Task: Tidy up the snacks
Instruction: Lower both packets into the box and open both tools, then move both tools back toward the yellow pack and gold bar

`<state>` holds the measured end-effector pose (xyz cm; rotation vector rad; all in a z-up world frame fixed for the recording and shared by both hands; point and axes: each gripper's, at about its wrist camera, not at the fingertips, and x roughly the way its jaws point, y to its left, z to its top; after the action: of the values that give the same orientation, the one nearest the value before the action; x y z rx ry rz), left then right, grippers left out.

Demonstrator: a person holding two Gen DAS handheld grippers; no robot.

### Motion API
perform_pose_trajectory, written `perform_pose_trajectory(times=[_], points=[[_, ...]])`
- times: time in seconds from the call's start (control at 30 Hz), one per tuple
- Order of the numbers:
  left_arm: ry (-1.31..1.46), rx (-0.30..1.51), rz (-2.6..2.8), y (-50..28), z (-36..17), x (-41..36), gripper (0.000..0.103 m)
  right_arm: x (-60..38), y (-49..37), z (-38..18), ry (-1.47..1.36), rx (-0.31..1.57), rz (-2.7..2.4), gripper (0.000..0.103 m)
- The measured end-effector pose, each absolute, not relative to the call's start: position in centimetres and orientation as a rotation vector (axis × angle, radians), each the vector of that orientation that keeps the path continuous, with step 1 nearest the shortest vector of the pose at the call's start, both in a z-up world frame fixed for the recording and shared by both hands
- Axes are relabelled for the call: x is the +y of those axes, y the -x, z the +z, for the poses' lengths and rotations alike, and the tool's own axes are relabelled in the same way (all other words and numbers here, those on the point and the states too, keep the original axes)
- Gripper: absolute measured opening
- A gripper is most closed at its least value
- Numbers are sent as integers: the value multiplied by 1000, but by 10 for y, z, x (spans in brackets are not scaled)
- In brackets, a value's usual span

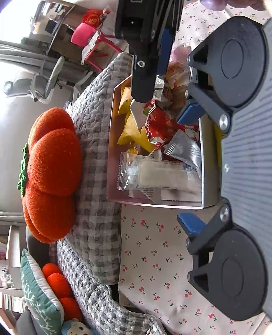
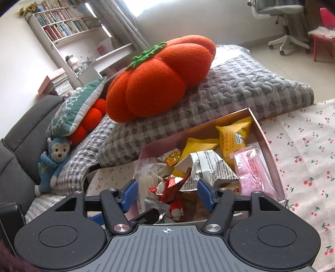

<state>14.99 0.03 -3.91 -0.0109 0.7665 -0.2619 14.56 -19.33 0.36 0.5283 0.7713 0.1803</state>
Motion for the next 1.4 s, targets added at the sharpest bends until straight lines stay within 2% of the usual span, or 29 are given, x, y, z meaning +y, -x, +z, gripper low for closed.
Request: perform_pose_trajectory(times=[0.27, 0.37, 0.53, 0.6, 0.97, 1.4], points=[[-4, 813, -246, -141, -34, 3, 102, -203, -132, 14, -522, 778, 155, 76], [0, 849, -228, -138, -35, 6, 102, -208, -124, 16, -510, 780, 141, 83], [13, 900, -205, -128, -35, 14, 102, -217, -109, 20, -515, 802, 114, 86], [-1, 910, -196, -123, -33, 16, 102, -220, -102, 22, -519, 810, 99, 96], [-24, 963, -165, -93, -30, 35, 103, -206, -68, 21, -413, 880, 72, 96], [-119, 909, -204, -59, -33, 51, 103, -158, -21, -3, -168, 918, 163, 96]])
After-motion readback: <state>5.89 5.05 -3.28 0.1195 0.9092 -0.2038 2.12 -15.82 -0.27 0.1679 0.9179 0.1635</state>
